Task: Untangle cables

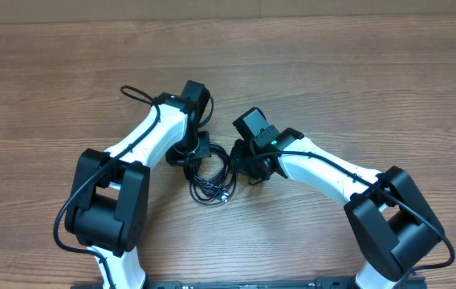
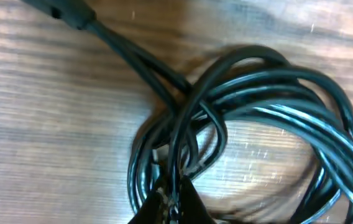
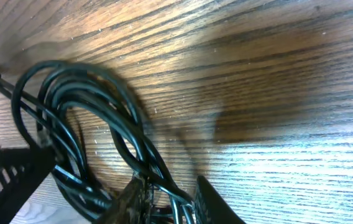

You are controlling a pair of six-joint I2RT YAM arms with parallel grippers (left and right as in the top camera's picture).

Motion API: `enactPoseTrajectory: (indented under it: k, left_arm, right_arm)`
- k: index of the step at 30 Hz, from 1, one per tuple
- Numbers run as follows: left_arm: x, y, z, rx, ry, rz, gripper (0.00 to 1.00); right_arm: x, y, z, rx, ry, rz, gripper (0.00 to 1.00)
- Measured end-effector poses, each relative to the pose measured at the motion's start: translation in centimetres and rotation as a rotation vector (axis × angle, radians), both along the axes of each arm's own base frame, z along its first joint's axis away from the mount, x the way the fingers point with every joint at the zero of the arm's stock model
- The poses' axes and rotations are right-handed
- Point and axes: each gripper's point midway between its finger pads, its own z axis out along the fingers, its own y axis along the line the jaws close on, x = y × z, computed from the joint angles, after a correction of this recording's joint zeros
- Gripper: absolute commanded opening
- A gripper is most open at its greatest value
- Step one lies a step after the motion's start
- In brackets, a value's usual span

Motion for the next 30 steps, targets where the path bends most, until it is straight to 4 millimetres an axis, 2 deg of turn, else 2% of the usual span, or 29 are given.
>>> enactPoseTrajectory:
  k: [2,5,7,9,22,26,30]
  left_arm:
    - [-0.1,0.0,0.3,0.000,0.009,-0.010,0.04]
    - [0.3,-0.2,0.7,-0.005,-0.001,-0.025,0.11]
    - [0.2,-0.1,0.8,-0.004,0.002,-0.029,0.22]
    - [0.1,-0.1,0.8,-0.001,0.008,-0.034,0.26]
    - [0.5,0.7,0.7,0.048,-0.015,-0.026,0.25]
    - [0.7,1.6,0.8,0.093,-0.026,-0.013,0.30]
    - [1.0,2.7,0.8,0.129,-0.034,0.042,0.29]
  right_arm:
    - [0.0,0.0,0.0,0.000,-0.001,0.000,0.25]
    - [0.0,0.0,0.0,0.000,-0.001,0.000,0.26]
    - [0.0,0.0,0.0,0.000,0.000,0.001,0.29]
    - [0.0,0.0,0.0,0.000,-0.001,0.001,0.30]
    - [0.0,0.0,0.0,0.000,-0.001,0.000,0.30]
    - [0.0,0.0,0.0,0.000,-0.001,0.000,0.30]
    - [0.0,0.0,0.0,0.000,-0.001,-0.001,0.30]
